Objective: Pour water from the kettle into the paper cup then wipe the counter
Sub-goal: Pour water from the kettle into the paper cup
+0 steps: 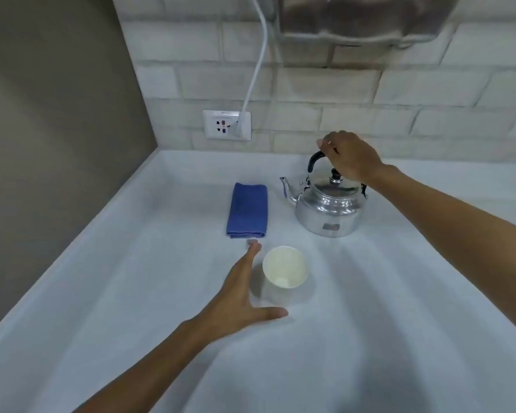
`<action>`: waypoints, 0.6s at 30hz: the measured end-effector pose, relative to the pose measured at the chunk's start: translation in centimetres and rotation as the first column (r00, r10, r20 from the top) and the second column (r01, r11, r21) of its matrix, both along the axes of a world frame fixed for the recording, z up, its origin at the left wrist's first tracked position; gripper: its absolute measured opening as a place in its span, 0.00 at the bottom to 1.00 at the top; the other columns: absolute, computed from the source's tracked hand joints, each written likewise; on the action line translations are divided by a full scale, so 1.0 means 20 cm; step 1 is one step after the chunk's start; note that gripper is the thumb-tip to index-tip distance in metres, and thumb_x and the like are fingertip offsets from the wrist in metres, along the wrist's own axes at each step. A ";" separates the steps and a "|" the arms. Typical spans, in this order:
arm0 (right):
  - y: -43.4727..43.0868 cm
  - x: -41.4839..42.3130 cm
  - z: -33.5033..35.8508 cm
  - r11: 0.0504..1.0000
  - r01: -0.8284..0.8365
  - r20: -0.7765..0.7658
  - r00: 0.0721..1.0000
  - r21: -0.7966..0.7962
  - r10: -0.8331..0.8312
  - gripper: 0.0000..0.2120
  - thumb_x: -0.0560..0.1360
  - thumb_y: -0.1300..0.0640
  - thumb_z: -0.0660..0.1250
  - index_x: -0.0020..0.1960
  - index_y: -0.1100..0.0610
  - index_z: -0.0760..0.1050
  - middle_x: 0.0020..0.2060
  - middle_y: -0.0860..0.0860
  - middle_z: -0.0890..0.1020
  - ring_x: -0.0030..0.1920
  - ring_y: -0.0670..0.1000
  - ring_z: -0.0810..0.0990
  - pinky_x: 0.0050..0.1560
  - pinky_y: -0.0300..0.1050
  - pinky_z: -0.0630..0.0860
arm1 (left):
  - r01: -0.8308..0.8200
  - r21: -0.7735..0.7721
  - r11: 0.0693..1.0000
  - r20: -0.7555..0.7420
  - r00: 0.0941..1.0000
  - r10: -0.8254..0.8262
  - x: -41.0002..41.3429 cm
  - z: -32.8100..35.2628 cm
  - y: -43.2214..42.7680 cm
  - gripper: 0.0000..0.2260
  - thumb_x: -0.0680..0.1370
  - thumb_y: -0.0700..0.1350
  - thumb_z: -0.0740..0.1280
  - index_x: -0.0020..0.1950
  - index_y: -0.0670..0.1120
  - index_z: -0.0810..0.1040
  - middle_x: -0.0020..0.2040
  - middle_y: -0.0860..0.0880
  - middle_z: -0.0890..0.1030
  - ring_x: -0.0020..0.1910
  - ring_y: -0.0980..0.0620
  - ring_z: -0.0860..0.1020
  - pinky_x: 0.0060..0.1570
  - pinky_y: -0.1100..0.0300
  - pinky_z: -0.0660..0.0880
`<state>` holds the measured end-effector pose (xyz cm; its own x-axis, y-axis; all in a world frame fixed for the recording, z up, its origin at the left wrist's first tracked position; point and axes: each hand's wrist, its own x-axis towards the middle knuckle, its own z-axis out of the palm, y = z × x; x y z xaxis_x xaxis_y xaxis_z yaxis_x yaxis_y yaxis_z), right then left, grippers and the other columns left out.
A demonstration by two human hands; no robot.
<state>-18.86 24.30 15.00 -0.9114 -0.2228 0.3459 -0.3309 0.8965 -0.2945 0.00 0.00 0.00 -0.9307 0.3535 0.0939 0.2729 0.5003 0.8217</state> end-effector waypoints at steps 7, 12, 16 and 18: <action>0.02 -0.11 -0.04 0.990 0.127 0.113 0.985 0.067 -0.134 0.34 0.78 0.39 0.46 0.41 0.66 0.77 0.39 0.61 0.82 0.43 0.62 0.79 0.43 0.49 0.69 | -0.011 0.149 0.989 0.130 0.992 -0.008 -0.06 -0.01 0.11 0.42 0.60 0.59 0.78 0.64 0.74 0.53 0.63 0.77 0.62 0.64 0.73 0.61 0.55 0.82 0.59; 0.04 -0.15 -0.03 0.983 0.178 0.059 0.982 0.042 -0.181 0.35 0.76 0.36 0.50 0.26 0.64 0.70 0.26 0.58 0.75 0.32 0.59 0.75 0.39 0.47 0.68 | -0.098 0.175 0.980 0.171 0.983 0.067 -0.09 -0.04 0.14 0.38 0.59 0.58 0.79 0.60 0.70 0.60 0.61 0.69 0.69 0.60 0.70 0.67 0.53 0.80 0.65; 0.02 -0.14 -0.03 0.980 0.189 0.018 0.982 0.058 -0.190 0.32 0.75 0.36 0.53 0.20 0.57 0.58 0.19 0.52 0.66 0.24 0.52 0.67 0.36 0.45 0.65 | -0.124 0.171 0.977 0.196 0.977 0.090 -0.09 -0.05 0.16 0.36 0.59 0.58 0.79 0.59 0.68 0.61 0.59 0.67 0.70 0.58 0.71 0.68 0.50 0.80 0.66; 0.02 -0.14 -0.03 0.979 0.194 0.000 0.981 0.062 -0.195 0.32 0.74 0.37 0.55 0.20 0.56 0.57 0.18 0.52 0.65 0.23 0.51 0.66 0.32 0.43 0.63 | -0.131 0.171 0.977 0.192 0.976 0.097 -0.09 -0.07 0.15 0.35 0.59 0.58 0.78 0.59 0.69 0.62 0.59 0.68 0.70 0.58 0.71 0.68 0.49 0.80 0.67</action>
